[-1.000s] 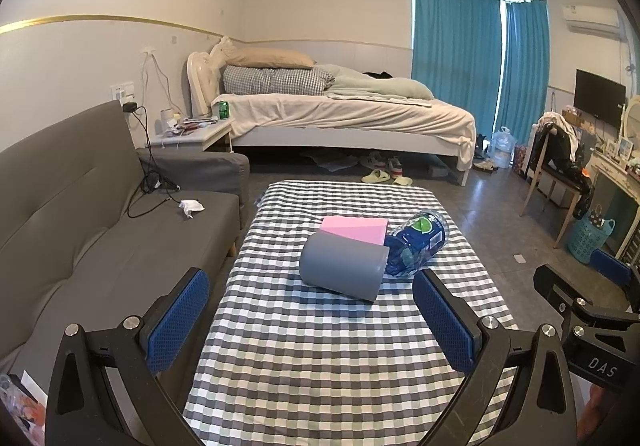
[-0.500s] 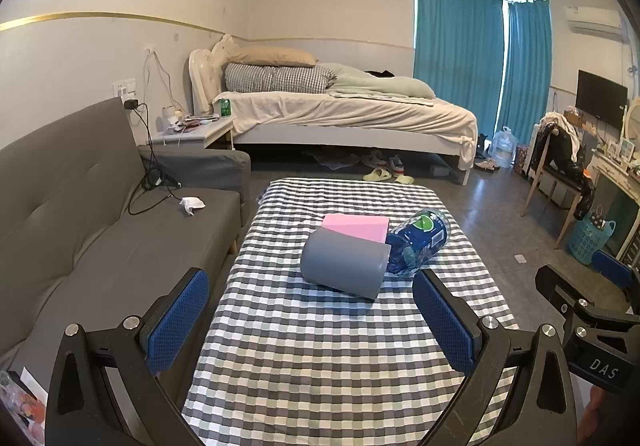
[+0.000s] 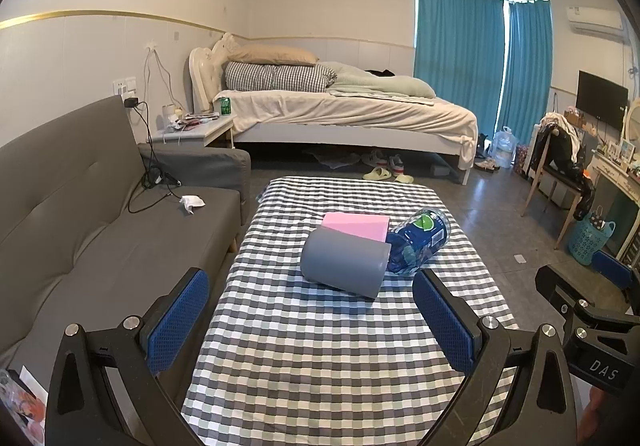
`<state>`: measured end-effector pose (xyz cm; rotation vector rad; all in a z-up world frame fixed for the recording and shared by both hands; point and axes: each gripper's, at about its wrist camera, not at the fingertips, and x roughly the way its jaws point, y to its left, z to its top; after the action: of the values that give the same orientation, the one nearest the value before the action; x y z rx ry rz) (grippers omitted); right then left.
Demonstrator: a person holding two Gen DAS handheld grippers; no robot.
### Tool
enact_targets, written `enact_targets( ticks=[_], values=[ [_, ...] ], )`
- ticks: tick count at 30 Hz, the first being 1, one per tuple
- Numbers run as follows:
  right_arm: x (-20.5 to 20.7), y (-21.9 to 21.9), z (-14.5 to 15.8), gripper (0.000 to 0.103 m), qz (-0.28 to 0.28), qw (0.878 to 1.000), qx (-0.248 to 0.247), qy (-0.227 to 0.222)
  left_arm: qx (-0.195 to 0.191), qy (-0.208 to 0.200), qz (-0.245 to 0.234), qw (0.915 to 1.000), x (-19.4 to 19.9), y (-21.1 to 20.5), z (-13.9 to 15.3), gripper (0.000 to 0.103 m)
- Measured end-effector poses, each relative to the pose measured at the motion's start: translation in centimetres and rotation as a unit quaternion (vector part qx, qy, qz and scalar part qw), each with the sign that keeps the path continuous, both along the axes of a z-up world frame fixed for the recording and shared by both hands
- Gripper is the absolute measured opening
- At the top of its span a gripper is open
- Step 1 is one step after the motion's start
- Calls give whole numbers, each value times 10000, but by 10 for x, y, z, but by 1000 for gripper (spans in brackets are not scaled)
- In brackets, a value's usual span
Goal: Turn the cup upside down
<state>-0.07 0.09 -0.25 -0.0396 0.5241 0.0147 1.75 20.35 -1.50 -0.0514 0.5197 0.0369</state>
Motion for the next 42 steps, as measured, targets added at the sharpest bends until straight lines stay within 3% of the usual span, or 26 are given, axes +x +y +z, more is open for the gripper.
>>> enact_targets(
  ticks=[26, 32, 39, 42],
  values=[
    [15, -5, -13, 103, 7, 9999, -26, 124, 57, 225, 90, 9997, 8, -4, -10, 103],
    [30, -16, -20, 103, 0, 9997, -92, 211, 39, 709, 147, 9974, 42, -13, -17, 103],
    [68, -30, -31, 103, 9, 9986, -146, 505, -705, 1376, 450, 9870, 108, -13, -22, 103],
    [86, -33, -35, 103, -65, 9982, -105, 588, -811, 1684, 557, 9808, 134, -19, -28, 103]
  ],
)
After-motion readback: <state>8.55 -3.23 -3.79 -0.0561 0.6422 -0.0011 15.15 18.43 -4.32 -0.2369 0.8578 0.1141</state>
